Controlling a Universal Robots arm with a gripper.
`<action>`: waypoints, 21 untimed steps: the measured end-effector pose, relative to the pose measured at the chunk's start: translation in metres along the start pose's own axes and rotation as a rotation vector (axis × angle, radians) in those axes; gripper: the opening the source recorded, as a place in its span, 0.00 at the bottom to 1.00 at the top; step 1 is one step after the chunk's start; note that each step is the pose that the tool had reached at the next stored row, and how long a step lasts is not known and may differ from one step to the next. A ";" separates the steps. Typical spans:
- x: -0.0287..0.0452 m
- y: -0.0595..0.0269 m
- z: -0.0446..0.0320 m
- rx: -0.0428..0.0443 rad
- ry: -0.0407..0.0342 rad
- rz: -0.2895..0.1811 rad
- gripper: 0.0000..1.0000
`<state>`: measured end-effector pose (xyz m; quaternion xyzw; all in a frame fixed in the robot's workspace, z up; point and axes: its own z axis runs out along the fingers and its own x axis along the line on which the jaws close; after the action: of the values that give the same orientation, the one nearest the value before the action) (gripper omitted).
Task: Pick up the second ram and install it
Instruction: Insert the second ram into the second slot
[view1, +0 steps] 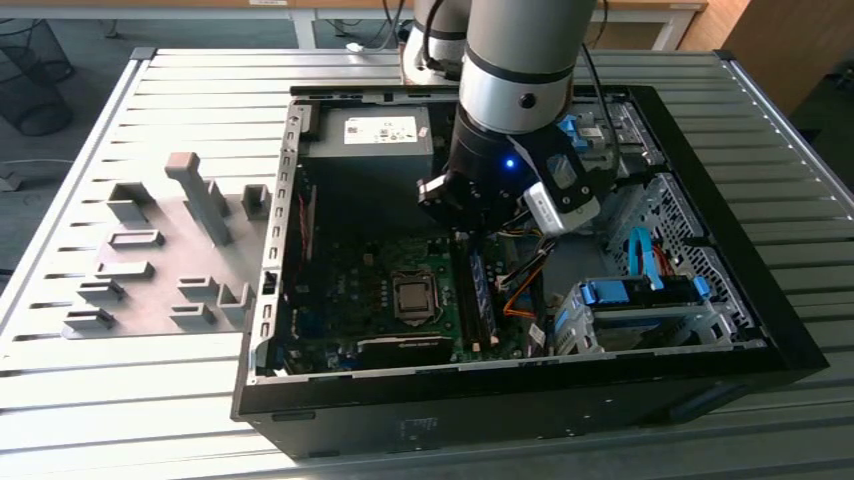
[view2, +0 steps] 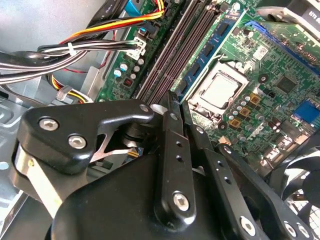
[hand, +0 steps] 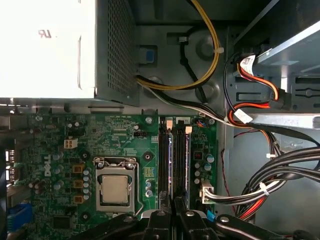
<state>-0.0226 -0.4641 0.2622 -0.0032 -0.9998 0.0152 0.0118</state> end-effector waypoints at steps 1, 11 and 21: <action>0.0000 0.0000 0.0010 0.0002 0.0001 0.000 0.14; -0.0002 -0.0018 0.0173 0.0004 0.0031 0.000 0.14; 0.0012 -0.0015 0.0268 0.0005 0.0039 0.000 0.14</action>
<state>-0.0245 -0.4665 0.2355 -0.0035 -0.9998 0.0155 0.0137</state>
